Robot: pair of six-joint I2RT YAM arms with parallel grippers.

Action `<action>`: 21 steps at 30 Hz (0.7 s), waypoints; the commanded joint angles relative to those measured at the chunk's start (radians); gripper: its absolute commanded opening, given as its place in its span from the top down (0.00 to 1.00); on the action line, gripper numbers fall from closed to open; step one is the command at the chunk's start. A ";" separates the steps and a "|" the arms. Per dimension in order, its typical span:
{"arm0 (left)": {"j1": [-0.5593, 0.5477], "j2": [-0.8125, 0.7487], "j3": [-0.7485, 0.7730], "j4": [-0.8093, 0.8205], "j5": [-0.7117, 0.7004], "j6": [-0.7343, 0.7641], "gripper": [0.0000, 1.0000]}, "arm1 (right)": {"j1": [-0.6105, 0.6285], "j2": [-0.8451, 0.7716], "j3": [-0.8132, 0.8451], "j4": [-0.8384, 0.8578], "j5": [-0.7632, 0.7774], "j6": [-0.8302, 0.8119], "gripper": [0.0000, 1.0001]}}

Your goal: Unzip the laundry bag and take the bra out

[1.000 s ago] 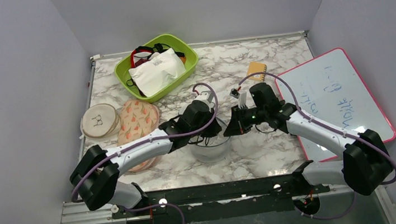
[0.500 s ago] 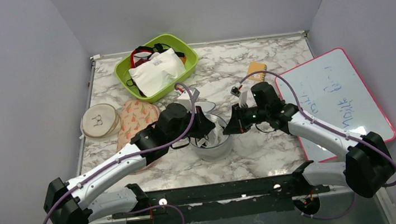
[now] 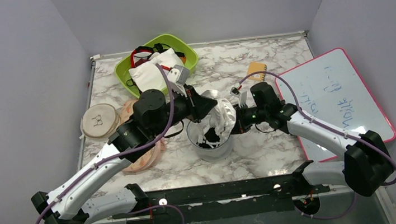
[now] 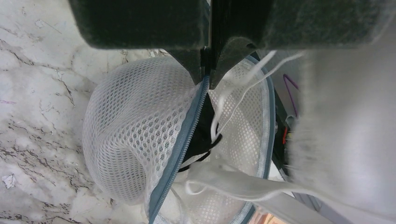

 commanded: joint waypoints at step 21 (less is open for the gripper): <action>0.007 0.177 0.618 -0.194 -0.186 0.262 1.00 | 0.004 0.015 0.008 0.021 0.002 -0.019 0.99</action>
